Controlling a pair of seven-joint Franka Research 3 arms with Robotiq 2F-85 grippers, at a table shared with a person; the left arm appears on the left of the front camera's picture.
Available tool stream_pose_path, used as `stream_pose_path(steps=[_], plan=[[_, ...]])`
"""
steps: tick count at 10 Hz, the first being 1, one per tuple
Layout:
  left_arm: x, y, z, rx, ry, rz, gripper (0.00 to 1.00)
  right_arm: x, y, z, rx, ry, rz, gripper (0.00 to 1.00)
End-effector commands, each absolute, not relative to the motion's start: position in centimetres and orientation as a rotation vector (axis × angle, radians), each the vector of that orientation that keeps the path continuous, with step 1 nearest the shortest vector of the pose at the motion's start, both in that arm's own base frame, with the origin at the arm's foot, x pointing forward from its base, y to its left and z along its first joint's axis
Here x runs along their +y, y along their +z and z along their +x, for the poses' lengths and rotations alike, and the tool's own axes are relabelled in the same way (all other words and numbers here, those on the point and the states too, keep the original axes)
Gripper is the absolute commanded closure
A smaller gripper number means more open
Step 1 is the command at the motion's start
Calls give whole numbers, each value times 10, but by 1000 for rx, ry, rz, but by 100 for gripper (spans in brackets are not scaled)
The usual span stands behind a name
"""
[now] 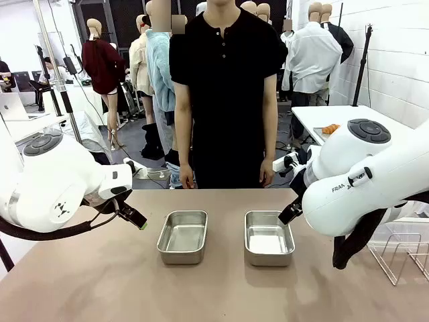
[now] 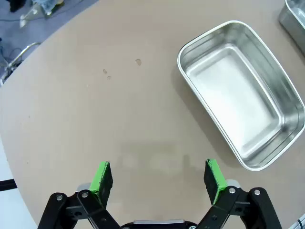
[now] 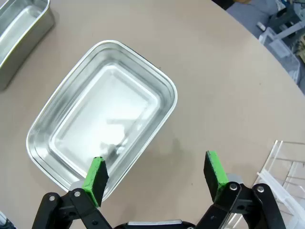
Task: Place the bread in airtight containers.
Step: Lift both Airtight Container.
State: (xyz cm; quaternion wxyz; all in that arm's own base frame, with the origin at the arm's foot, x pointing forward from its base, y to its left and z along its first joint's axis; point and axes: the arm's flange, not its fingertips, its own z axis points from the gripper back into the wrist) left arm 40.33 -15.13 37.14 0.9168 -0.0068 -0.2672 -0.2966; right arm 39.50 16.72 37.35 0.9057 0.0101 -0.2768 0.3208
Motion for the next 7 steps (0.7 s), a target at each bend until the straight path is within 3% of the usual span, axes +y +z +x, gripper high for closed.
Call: stream_pose_path(steps=[1, 7], plan=[[-151, 371, 403, -550, -610, -14, 0, 167, 373, 395, -572, 663, 21, 0], [-151, 371, 403, -550, -610, -14, 0, 167, 373, 395, -572, 663, 21, 0]])
